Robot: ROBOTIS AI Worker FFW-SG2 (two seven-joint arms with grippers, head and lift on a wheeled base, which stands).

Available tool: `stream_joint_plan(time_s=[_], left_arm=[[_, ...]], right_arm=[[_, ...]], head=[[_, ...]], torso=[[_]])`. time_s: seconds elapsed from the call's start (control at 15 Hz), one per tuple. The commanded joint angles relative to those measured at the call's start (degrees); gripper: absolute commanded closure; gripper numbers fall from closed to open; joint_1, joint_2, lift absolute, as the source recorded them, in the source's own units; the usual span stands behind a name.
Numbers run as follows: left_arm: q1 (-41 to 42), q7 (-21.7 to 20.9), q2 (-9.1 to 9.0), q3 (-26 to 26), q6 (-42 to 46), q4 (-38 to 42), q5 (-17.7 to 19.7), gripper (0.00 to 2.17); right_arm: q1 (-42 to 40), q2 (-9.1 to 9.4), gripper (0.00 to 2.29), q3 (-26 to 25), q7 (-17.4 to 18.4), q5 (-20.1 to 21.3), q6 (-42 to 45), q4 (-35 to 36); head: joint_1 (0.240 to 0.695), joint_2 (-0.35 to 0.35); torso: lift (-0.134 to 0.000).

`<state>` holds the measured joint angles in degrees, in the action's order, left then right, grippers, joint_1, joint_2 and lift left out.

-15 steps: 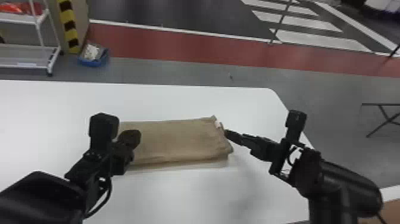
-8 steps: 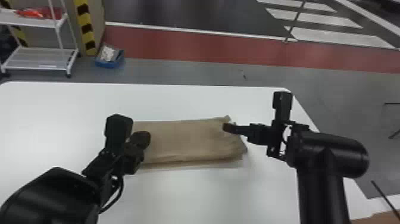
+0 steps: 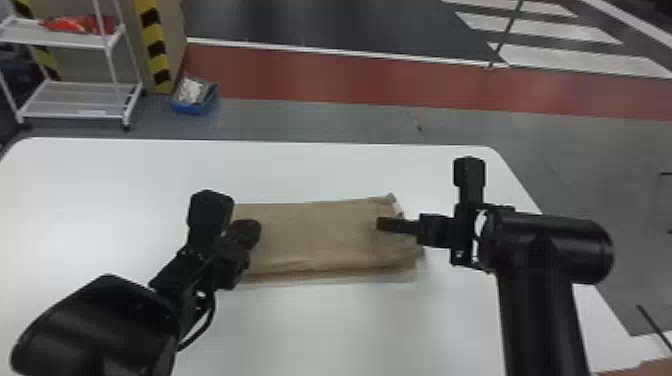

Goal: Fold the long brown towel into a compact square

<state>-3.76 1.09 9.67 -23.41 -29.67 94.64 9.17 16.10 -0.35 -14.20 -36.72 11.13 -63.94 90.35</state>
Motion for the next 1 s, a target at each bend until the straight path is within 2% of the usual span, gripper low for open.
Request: stream_joint_plan(time_s=[0.0,0.4,0.73,0.93], left_arm=[[-0.19,-0.03,-0.09,-0.06,0.00,-0.24,-0.03,2.03],[-0.10,0.05,0.00,-0.23,0.00,-0.68,-0.38,2.03],[-0.10,0.05,-0.44,-0.32,0.00,-0.86,-1.00,2.03],[-0.10,0.05,-0.44,-0.41,0.00,-0.86,-1.17,2.03]], right_arm=[[-0.72,0.09,0.38,-0.04,-0.20,-0.85,-2.99,0.62],[-2.30,-0.18,0.38,-1.01,-0.11,-1.55,-4.22,8.18],[-3.53,-1.93,0.38,-1.09,-0.28,0.21,-6.68,8.27],[-3.35,-1.93,0.38,-0.13,-0.28,0.73,-6.51,7.92]], head=[[0.695,-0.188],[0.695,-0.187],[0.695,-0.210],[0.695,-0.224]], torso=[[-0.124],[-0.124],[-0.124],[-0.124]])
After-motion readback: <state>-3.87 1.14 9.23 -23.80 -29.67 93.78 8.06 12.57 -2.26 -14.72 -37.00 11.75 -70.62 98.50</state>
